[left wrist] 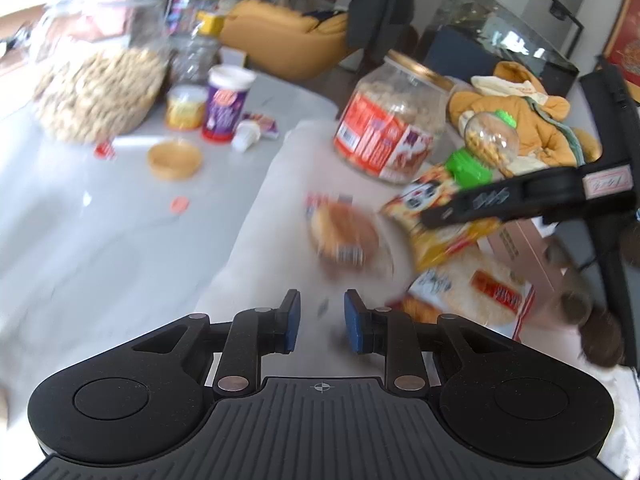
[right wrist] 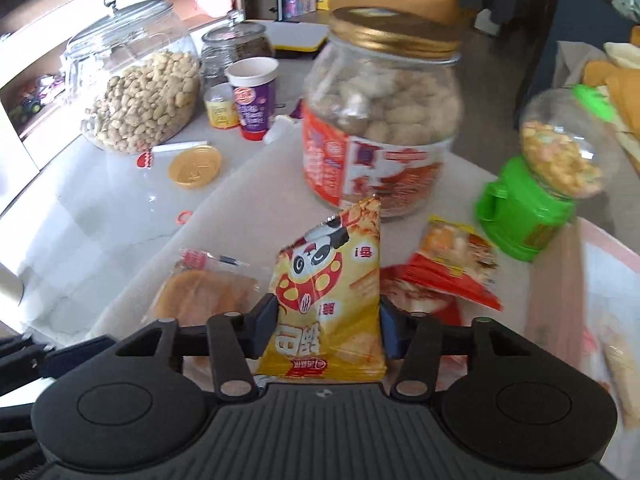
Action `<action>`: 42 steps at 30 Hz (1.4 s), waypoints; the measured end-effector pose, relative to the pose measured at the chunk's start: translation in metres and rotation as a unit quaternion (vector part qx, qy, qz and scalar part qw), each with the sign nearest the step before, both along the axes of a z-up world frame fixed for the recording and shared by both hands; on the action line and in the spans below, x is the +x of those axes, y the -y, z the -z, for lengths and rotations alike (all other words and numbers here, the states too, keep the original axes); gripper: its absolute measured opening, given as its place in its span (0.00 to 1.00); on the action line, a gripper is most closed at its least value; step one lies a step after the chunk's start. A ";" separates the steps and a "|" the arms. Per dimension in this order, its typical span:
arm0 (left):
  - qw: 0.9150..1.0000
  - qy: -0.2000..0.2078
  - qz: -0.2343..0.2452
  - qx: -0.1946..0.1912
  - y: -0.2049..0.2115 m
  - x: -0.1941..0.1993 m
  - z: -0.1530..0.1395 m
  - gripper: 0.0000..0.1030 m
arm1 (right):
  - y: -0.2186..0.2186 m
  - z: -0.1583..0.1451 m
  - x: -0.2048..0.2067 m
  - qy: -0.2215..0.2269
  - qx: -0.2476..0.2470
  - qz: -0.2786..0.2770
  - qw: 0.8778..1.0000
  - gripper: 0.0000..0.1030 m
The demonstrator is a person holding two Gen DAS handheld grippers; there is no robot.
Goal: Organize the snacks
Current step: 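Grasp the yellow panda-print snack bag with the right gripper, then grasp the round rice cracker bag with the left gripper while the right gripper holds the panda bag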
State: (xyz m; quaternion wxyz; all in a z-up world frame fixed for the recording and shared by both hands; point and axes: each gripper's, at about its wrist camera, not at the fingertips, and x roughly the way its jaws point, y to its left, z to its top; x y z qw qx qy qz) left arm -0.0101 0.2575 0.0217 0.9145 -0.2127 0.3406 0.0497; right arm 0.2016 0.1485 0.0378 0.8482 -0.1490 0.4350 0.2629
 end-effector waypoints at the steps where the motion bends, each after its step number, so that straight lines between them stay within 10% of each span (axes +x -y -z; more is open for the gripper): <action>1: 1.000 -0.004 -0.001 -0.005 0.000 -0.008 0.000 0.27 | 0.008 -0.004 -0.002 0.000 0.004 0.005 1.000 0.45; 6: 0.997 -0.029 0.010 -0.066 0.006 -0.026 0.006 0.27 | 0.050 -0.017 -0.036 -0.040 0.047 -0.008 0.998 0.42; 12: 0.999 -0.024 0.016 -0.041 0.032 0.003 0.003 0.27 | 0.090 -0.011 -0.097 -0.072 0.073 -0.037 0.994 0.39; 20: 0.996 -0.019 0.085 0.018 0.087 -0.005 -0.019 0.27 | 0.161 0.002 -0.119 -0.016 0.058 0.024 0.998 0.40; 29: 0.992 -0.035 0.119 0.001 0.121 0.007 -0.001 0.32 | 0.203 0.021 -0.145 0.052 0.060 0.052 0.995 0.58; 42: 0.987 -0.027 0.159 -0.009 0.138 0.021 0.002 0.37 | 0.236 0.046 -0.147 0.034 0.137 0.095 0.985 0.70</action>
